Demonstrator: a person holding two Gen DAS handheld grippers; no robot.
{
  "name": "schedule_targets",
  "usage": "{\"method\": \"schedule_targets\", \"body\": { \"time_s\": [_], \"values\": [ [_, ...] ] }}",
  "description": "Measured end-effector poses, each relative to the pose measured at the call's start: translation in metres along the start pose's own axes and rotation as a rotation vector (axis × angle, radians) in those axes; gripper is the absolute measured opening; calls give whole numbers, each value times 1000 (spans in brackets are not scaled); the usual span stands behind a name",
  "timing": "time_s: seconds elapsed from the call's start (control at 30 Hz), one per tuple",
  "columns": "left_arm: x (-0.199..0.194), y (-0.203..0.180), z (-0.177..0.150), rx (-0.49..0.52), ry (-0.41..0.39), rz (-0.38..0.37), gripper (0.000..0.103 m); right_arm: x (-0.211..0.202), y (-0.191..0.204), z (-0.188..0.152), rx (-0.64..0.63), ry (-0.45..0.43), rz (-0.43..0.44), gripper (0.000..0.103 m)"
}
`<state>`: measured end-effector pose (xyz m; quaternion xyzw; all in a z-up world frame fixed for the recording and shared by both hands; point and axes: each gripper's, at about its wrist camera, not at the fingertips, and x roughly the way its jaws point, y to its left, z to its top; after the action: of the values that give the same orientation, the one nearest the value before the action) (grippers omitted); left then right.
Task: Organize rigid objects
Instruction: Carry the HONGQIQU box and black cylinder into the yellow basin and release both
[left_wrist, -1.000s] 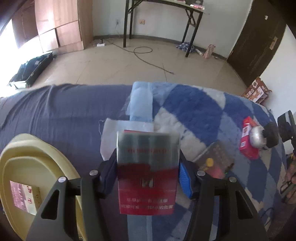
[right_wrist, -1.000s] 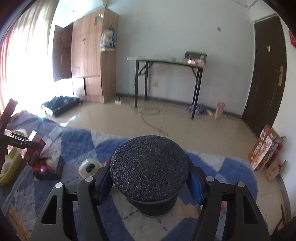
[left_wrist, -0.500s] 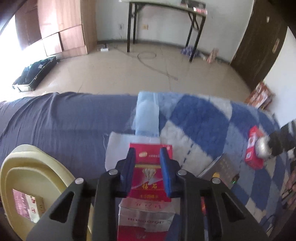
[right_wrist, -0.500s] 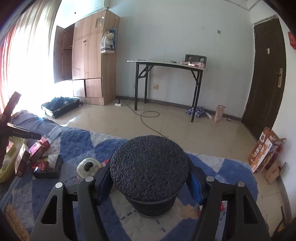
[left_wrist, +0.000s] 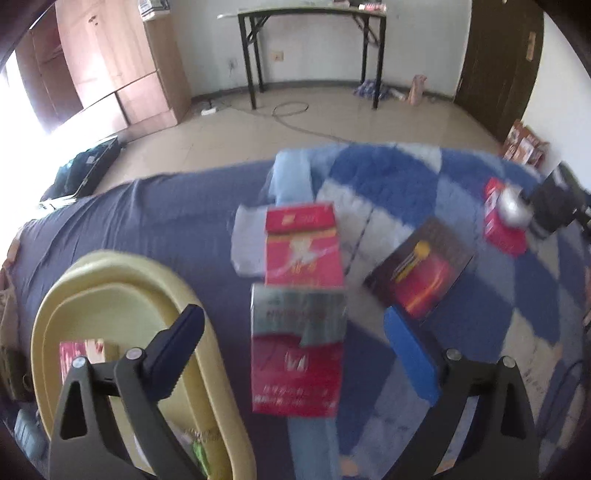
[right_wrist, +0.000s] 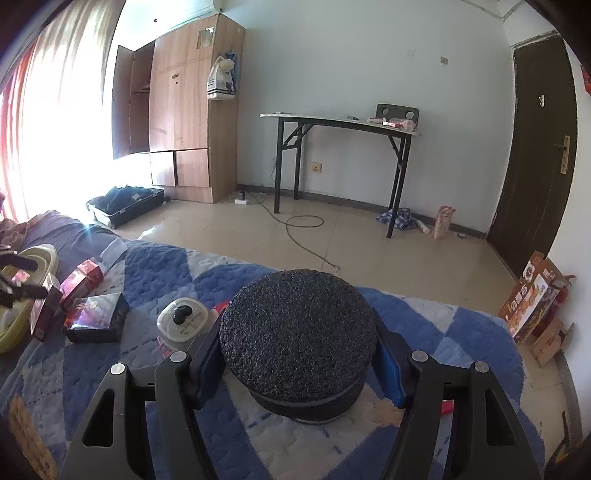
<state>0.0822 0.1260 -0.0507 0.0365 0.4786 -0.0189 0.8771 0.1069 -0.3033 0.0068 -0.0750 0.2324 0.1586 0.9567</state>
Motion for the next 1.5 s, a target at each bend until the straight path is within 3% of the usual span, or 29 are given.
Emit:
{"method": "schedule_targets", "body": {
  "time_s": [0.07, 0.1, 0.13, 0.17, 0.2, 0.33, 0.43, 0.5, 0.6, 0.67, 0.8, 0.97, 1.07, 1.23, 1.3, 1.37, 1.4, 1.47, 1.5],
  "values": [
    [9, -1, -3, 6, 26, 1, 97, 0, 1, 1, -2, -2, 4, 67],
    [13, -2, -5, 8, 36, 3, 91, 0, 2, 1, -3, -3, 5, 67],
    [17, -4, -8, 17, 46, 0, 82, 0, 2, 0, -3, -5, 4, 67],
    [19, -6, -10, 24, 48, -5, 59, 0, 1, 0, -3, -5, 4, 67],
    [20, -8, -12, 31, 50, 1, 58, 0, 1, -1, -1, -5, 3, 67],
    [2, -4, -17, 15, 40, -17, 58, -3, 1, -3, -6, -17, -4, 67],
    [-42, 13, -28, -22, -22, -44, 58, -20, 9, -2, -31, -60, -9, 67],
    [-74, 32, -42, -54, -71, -32, 58, -37, 26, 5, -78, -92, 34, 67],
    [-106, 77, -73, -135, -87, 26, 58, -61, 80, 29, -194, -115, 180, 67],
    [-104, 107, -92, -184, -32, 73, 58, -63, 125, 44, -265, -93, 306, 67],
    [-75, 148, -115, -256, 65, 129, 58, -32, 246, 63, -422, 34, 554, 67],
    [-40, 186, -121, -321, 134, 122, 57, 20, 365, 56, -505, 163, 699, 67],
    [-26, 199, -117, -337, 140, 144, 57, 55, 418, 48, -560, 192, 674, 67],
    [-18, 210, -124, -371, 108, 125, 58, 82, 445, 40, -563, 180, 632, 67],
    [-17, 210, -125, -351, 79, 106, 73, 86, 452, 33, -575, 178, 627, 67],
    [-19, 212, -128, -370, 59, 85, 79, 86, 453, 30, -554, 169, 634, 68],
    [-21, 214, -129, -383, 49, 77, 80, 90, 457, 31, -544, 175, 643, 70],
    [-30, 217, -128, -417, 29, 46, 85, 93, 450, 31, -514, 203, 667, 86],
    [-36, 216, -128, -429, 11, 45, 92, 89, 442, 34, -483, 193, 673, 97]
  ]
}}
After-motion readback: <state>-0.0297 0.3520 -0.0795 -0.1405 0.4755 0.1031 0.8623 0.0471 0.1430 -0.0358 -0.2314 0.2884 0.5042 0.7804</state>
